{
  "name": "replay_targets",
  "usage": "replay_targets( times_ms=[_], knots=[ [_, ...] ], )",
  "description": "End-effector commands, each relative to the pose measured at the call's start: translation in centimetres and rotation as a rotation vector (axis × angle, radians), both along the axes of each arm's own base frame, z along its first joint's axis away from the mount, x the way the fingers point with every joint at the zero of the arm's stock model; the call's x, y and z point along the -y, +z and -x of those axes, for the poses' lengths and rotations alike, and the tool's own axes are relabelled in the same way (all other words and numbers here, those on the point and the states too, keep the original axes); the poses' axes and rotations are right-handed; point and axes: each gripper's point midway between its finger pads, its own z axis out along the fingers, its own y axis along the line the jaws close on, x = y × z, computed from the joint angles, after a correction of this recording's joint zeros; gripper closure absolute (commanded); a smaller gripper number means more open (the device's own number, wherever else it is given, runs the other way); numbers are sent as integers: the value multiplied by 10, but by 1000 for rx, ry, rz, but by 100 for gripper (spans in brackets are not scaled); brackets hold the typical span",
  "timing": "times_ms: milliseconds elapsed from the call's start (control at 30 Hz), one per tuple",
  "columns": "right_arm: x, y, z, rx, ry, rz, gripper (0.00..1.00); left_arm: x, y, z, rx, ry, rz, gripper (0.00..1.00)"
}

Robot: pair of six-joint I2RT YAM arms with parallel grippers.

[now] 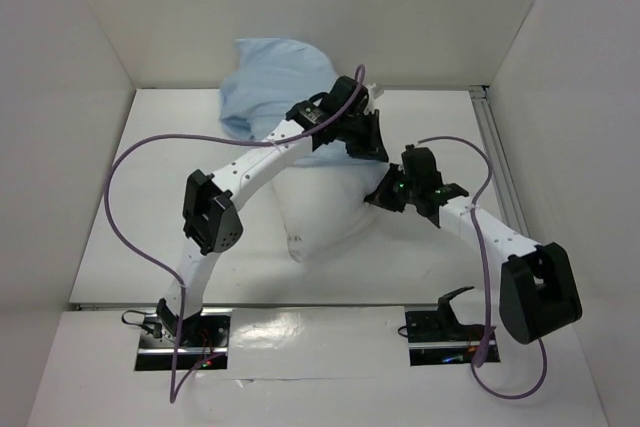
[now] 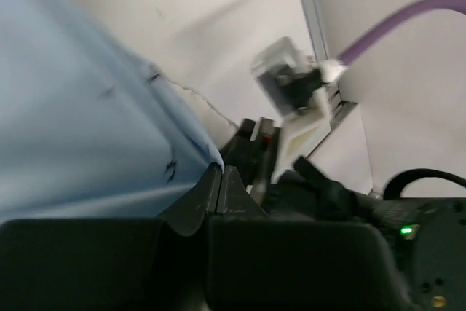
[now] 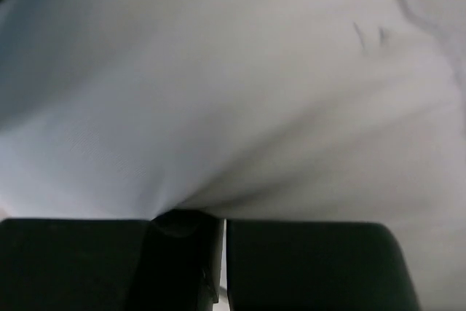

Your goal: Put the pillow into the pillowcase

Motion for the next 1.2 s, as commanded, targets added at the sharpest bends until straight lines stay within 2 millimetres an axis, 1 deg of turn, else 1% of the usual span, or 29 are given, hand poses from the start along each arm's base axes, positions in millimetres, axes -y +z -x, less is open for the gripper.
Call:
replay_targets(
  times_ms=[0,33,67,100,133,167,200,233,267,333,367,400,433,467,500,533,567,600,633,667,700,733,767,833,867,933,967,1000,1167],
  knots=[
    [15,21,-25,113,-55,-53,100,22,48,27,-15,-7,168,100],
    [27,24,-26,125,-73,-40,100,16,38,25,-17,25,138,100],
    [44,22,-25,110,-89,-25,100,12,42,21,15,43,131,96],
    [52,23,-25,112,-95,-22,100,8,41,22,28,44,115,74],
    [60,27,-25,127,-95,-14,100,7,46,21,76,17,108,62],
    [77,24,-28,118,-131,-7,100,2,46,24,84,-1,79,52],
    [82,30,-26,118,-128,-14,100,-1,42,22,104,-9,46,41],
    [90,30,-26,111,-140,-8,100,-2,52,25,151,-25,30,28],
    [106,32,-26,104,-158,2,100,-10,48,21,207,-38,-26,24],
    [121,35,-28,100,-168,7,100,-35,53,16,296,15,-135,17],
    [131,44,-34,124,-163,29,100,-49,44,13,331,32,-203,10],
    [146,44,-32,93,-193,34,97,-63,41,11,358,59,-252,9],
    [152,47,-34,90,-193,41,88,-87,60,7,439,139,-284,9],
    [161,55,-41,98,-190,65,60,-109,25,7,426,149,-390,11],
    [166,55,-36,63,-194,58,43,-124,16,4,432,188,-426,13],
    [164,59,-35,59,-186,50,29,-147,6,-5,423,228,-459,16],
    [167,65,-32,71,-190,58,21,-164,-27,-2,383,232,-505,19],
    [166,70,-31,83,-196,54,11,-175,-27,-2,376,259,-482,22],
    [163,71,-26,82,-186,44,8,-184,-35,-3,358,282,-475,22],
    [162,82,-23,116,-192,43,6,-193,-43,-7,345,295,-464,22],
    [160,81,-17,106,-192,41,4,-192,-61,-4,346,290,-452,22],
    [159,81,-12,98,-192,40,3,-193,-60,-4,364,297,-434,22],
    [158,84,-8,101,-192,41,2,-196,-75,-3,354,285,-439,20],
    [156,82,0,71,-192,36,2,-187,-77,-9,374,282,-403,20],
    [156,80,3,61,-186,40,2,-188,-81,-14,369,289,-408,23],
    [150,79,9,46,-163,37,2,-181,-89,-18,370,265,-396,31],
    [149,75,11,37,-163,35,2,-178,-101,-20,359,246,-409,34],
    [149,73,13,23,-162,33,2,-176,-102,-22,358,245,-410,41],
    [150,65,20,-7,-156,51,2,-175,-114,-26,366,221,-436,41]
  ],
)
